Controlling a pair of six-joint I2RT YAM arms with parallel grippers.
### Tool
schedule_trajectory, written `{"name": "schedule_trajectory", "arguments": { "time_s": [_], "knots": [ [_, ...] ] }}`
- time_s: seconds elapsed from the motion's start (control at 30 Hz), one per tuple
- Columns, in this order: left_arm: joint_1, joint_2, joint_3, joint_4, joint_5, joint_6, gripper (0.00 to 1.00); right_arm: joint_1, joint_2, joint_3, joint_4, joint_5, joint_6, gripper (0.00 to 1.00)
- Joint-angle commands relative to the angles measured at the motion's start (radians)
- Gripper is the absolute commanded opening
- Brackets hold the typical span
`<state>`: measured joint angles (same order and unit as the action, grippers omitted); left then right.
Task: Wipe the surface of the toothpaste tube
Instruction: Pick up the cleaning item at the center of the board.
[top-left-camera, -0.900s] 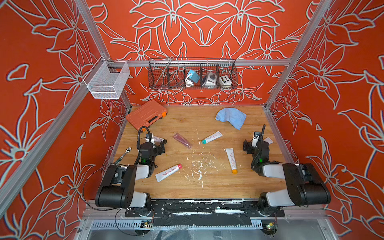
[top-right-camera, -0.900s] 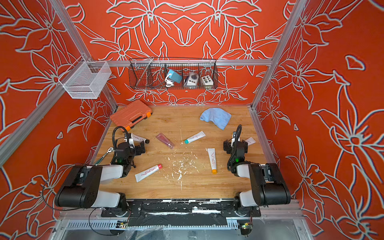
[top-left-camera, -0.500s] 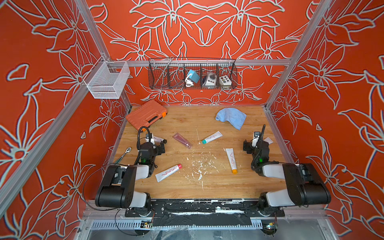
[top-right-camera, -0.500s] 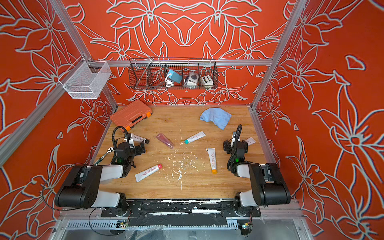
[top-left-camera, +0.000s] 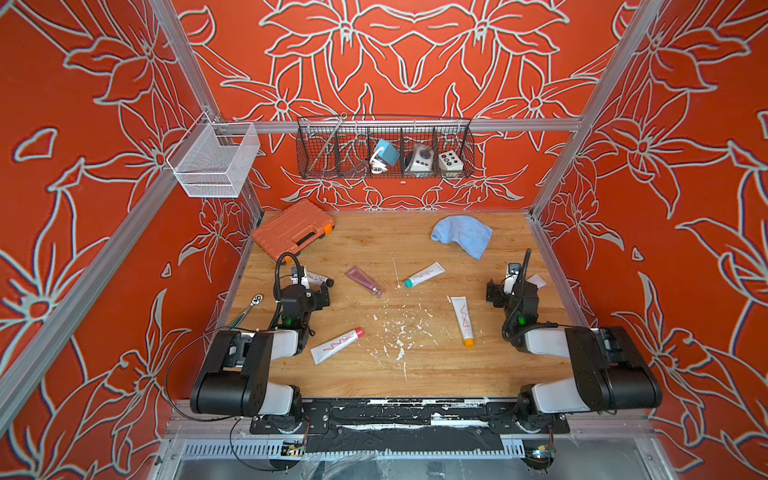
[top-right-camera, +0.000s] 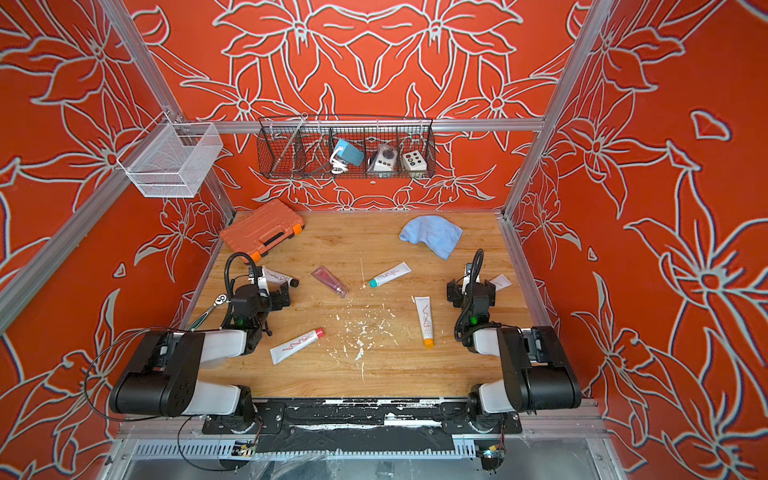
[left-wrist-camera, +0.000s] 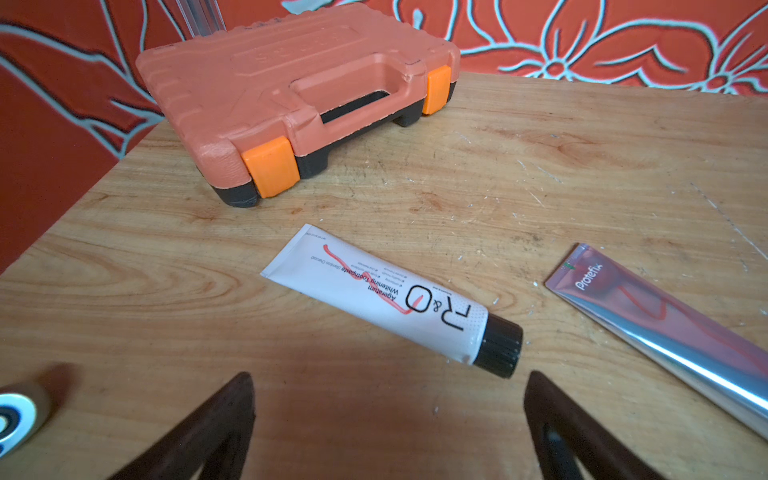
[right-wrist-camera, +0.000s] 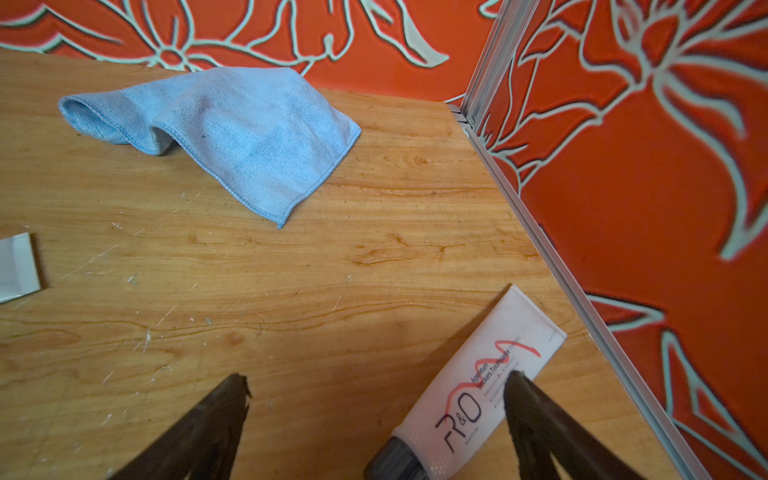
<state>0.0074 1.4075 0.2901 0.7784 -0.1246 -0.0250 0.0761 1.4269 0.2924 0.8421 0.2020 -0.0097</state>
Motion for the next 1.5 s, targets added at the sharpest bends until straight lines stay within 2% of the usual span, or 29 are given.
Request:
{"name": "schedule_trajectory", "arguments": {
  "time_s": [0.0,0.27,0.37,0.5,0.6,0.67,0.77,0.87,0.9,1.0,1.07,1.2,1.33,1.47],
  "knots": [
    [-0.002,0.001,0.021,-0.001,0.011,0.007,1.00,-0.002,0.001,0.017,0.009,-0.018,-0.005,0.97],
    [-0.001,-0.002,0.017,0.004,0.011,0.007,1.00,-0.003,-0.005,0.011,0.017,-0.002,0.003,0.98],
    [-0.003,-0.064,0.030,-0.063,0.011,0.008,1.00,-0.004,-0.054,0.001,-0.001,-0.006,0.002,0.98],
    [-0.022,-0.202,0.032,-0.166,-0.020,0.022,1.00,-0.004,-0.181,0.038,-0.172,0.000,0.004,0.98],
    [-0.090,-0.277,0.043,-0.213,-0.118,0.056,1.00,-0.004,-0.268,0.101,-0.333,-0.001,0.017,0.97],
    [-0.129,-0.329,0.059,-0.246,-0.165,0.047,1.00,-0.004,-0.313,0.142,-0.419,0.003,0.073,0.98],
    [-0.154,-0.409,0.115,-0.364,-0.195,-0.099,1.00,-0.004,-0.372,0.179,-0.477,-0.039,0.150,0.97],
    [-0.155,-0.481,0.239,-0.605,-0.254,-0.318,1.00,-0.004,-0.417,0.205,-0.522,0.002,0.282,0.98],
    [-0.155,-0.487,0.275,-0.650,-0.236,-0.338,1.00,-0.004,-0.430,0.221,-0.559,0.009,0.317,0.98],
    [-0.155,-0.497,0.310,-0.668,-0.183,-0.401,1.00,-0.004,-0.460,0.295,-0.690,-0.090,0.296,0.98],
    [-0.153,-0.508,0.310,-0.666,-0.180,-0.481,1.00,-0.004,-0.454,0.348,-0.756,-0.126,0.313,0.98],
    [-0.152,-0.512,0.317,-0.653,-0.067,-0.505,1.00,-0.004,-0.366,0.482,-0.907,-0.179,0.333,0.98],
    [-0.151,-0.479,0.344,-0.675,0.010,-0.511,1.00,-0.004,-0.207,0.631,-1.023,-0.249,0.364,0.98],
    [-0.151,-0.440,0.382,-0.724,0.036,-0.497,1.00,-0.001,-0.026,0.790,-1.133,-0.298,0.381,0.95]
  ]
}}
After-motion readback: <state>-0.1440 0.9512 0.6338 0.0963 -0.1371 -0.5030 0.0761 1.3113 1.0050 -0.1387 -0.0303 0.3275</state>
